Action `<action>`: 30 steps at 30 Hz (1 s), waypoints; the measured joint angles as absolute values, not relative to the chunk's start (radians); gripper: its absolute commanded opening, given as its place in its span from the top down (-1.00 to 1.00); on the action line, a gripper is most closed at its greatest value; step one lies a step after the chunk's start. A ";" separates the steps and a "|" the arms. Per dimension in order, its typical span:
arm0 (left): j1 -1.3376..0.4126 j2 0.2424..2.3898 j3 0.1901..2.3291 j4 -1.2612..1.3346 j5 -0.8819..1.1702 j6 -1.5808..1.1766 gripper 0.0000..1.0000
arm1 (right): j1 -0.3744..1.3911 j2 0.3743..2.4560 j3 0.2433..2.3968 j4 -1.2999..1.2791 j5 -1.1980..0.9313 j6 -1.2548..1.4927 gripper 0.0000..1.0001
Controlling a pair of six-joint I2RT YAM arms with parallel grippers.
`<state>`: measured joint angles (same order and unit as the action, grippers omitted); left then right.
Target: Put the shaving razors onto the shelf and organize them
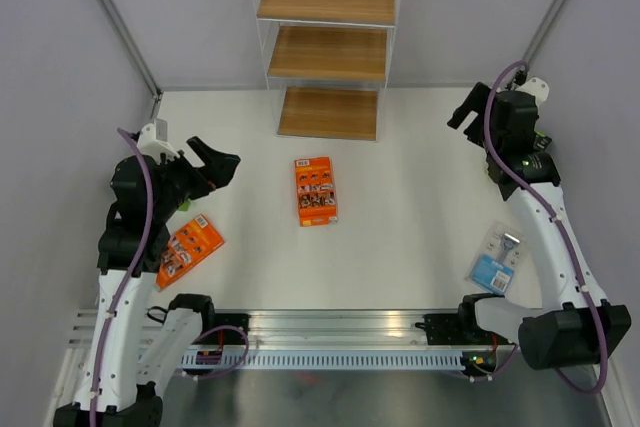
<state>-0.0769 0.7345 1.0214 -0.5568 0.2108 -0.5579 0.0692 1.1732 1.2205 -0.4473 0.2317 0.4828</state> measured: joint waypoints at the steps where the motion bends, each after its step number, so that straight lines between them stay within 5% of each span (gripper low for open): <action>1: -0.077 0.735 1.013 -0.564 0.207 -0.556 -0.99 | 0.069 1.172 1.221 -0.451 0.242 0.491 -0.96; 11: -0.077 0.746 0.913 -0.595 0.172 -0.500 -0.99 | -0.027 1.195 1.152 -0.396 0.303 0.622 -0.96; 22: -0.077 0.774 0.855 -0.548 0.160 -0.447 -0.99 | -0.370 1.533 1.170 -0.292 0.223 0.662 -0.96; 30: -0.077 0.897 0.849 -0.513 0.167 -0.447 -0.99 | -0.411 1.740 1.322 -0.260 0.215 0.497 -0.96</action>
